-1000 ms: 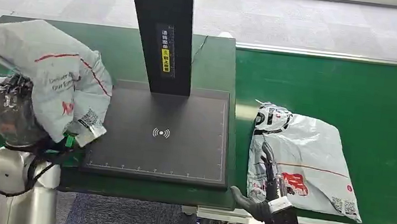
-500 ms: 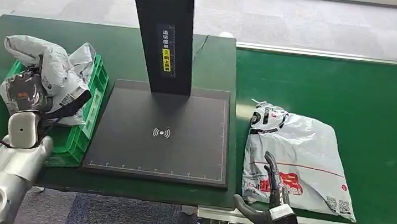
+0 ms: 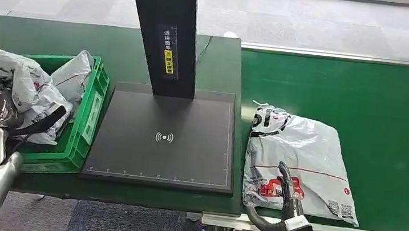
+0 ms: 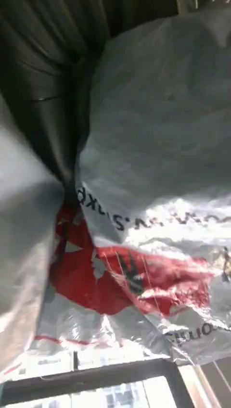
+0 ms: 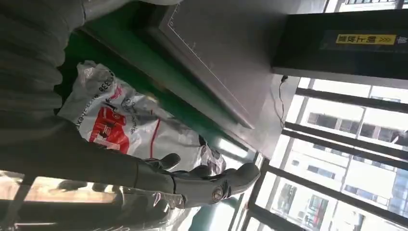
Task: Moved the parcel from conveyor to table for the left to box.
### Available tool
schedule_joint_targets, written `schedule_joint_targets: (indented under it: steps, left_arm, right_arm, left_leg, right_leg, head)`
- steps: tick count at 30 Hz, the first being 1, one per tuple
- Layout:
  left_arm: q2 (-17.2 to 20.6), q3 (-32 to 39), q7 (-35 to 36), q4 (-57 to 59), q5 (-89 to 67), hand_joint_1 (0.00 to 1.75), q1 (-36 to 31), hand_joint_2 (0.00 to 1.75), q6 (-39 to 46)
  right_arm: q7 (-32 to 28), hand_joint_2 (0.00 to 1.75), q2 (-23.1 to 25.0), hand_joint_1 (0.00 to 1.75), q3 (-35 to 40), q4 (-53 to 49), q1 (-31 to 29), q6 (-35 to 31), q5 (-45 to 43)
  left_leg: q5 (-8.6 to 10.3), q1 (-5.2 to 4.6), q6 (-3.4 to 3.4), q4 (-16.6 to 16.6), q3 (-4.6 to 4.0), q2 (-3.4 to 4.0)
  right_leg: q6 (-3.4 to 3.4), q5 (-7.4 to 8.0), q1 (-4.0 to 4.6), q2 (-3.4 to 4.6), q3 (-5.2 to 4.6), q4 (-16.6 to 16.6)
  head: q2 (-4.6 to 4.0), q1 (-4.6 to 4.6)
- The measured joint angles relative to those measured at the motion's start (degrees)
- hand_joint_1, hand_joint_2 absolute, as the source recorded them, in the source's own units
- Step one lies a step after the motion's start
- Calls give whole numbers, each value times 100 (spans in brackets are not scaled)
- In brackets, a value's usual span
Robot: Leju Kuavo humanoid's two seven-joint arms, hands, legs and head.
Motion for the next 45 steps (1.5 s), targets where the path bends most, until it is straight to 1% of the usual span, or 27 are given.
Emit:
schedule_joint_targets:
  steps: [1,2,4,6,9,11,14,15,17,21,23,25,27,29,33,39,45]
  left_arm:
    - [11,173,-78,-103,-81,0,42,175,0]
    - [22,280,-12,-104,-195,0,33,175,-2]
    - [35,290,336,216,-321,0,-163,175,-121]
    - [18,140,741,575,-328,0,-273,175,-164]
    - [-57,-7,792,775,-308,0,-277,175,-41]
    - [-85,-49,568,785,-133,0,-204,175,-22]
    - [-147,3,-139,79,159,0,230,175,0]
    - [-234,98,-655,-375,228,0,441,175,0]
    - [-398,286,-1334,-886,322,0,657,175,0]
    - [-763,779,-2711,-1725,602,0,823,175,0]
    - [-1075,1152,-3778,-2119,878,0,825,175,0]
    - [-1262,1423,-4348,-2409,1214,0,859,175,0]
    - [-1428,1462,-4463,-2944,1975,0,975,175,0]
    - [-1538,1460,-4495,-3373,2312,0,1030,175,0]
    - [-1718,1368,-4513,-4263,2439,0,1174,175,0]
    - [-1915,1193,-4515,-5069,3170,0,1228,175,0]
    - [-2033,1094,-4515,-5416,3265,0,1265,175,0]
  right_arm:
    - [0,175,-7,0,15,-2,0,-48,-11]
    - [0,175,-13,0,37,-2,4,-85,-28]
    - [20,175,-24,0,66,-4,8,-118,-52]
    - [44,175,-24,0,98,-4,-38,-118,-50]
    - [50,175,-22,0,138,-2,-87,-72,-41]
    - [52,175,-22,0,149,-2,-98,-65,-35]
    - [52,175,-33,0,175,-2,-94,-22,-37]
    - [52,175,-50,0,192,-2,-93,6,-52]
    - [52,175,-66,0,223,0,-96,37,-83]
    - [42,175,-114,0,247,0,-94,38,-170]
    - [26,175,-155,0,267,2,-95,37,-221]
    - [17,175,-177,0,284,4,-95,37,-262]
    - [-13,175,-210,0,310,18,-93,37,-313]
    - [-43,175,-251,0,326,39,-104,37,-338]
    - [-83,175,-304,0,378,90,-140,40,-391]
    - [-98,175,-369,0,415,112,-136,31,-448]
    - [-101,175,-389,0,422,112,-135,29,-461]
  left_leg:
    - [-1,0,0,1,0,-1]
    - [-1,-1,-1,1,0,-3]
    - [-1,-2,0,2,-2,-23]
    - [0,-2,1,1,1,-28]
    - [1,-2,1,1,6,-28]
    - [1,-2,1,1,8,-28]
    - [0,-2,1,2,8,-24]
    - [0,-2,1,2,5,-25]
    - [0,-2,1,2,0,-27]
    - [-2,-4,2,2,0,-27]
    - [-2,-4,2,2,0,-28]
    - [-2,-3,2,2,1,-26]
    - [-3,-2,1,2,1,-21]
    - [-2,-1,1,2,-1,-27]
    - [-4,-1,1,2,-3,-31]
    - [-4,-2,2,2,0,-33]
    - [-4,-2,1,2,2,-32]
  right_leg:
    - [0,-1,0,-1,-2,-1]
    - [0,-1,-1,-2,-2,-1]
    - [0,-1,-2,-19,0,-3]
    - [0,-1,-2,-28,9,-3]
    - [0,0,-2,-27,14,-2]
    - [0,0,-2,-27,16,-2]
    - [0,0,-1,-24,9,-2]
    - [0,-2,-1,-25,8,-2]
    - [1,-4,-2,-27,9,-2]
    - [2,-3,-3,-26,8,-3]
    - [2,-3,-3,-28,11,-3]
    - [1,-2,-3,-25,9,-3]
    - [-1,0,-2,-17,5,-3]
    - [-1,-2,-1,-24,6,-3]
    - [0,-3,-2,-24,5,-3]
    - [0,-3,-2,-26,11,-3]
    - [0,-2,-2,-26,11,-3]
  head:
    - [0,0]
    - [0,-2]
    - [0,0]
    - [0,0]
    - [0,-2]
    - [0,0]
    - [0,0]
    - [0,-2]
    - [0,0]
    - [0,0]
    - [0,-2]
    - [0,-2]
    - [0,-2]
    - [0,0]
    - [0,0]
    - [0,-2]
    - [0,-2]
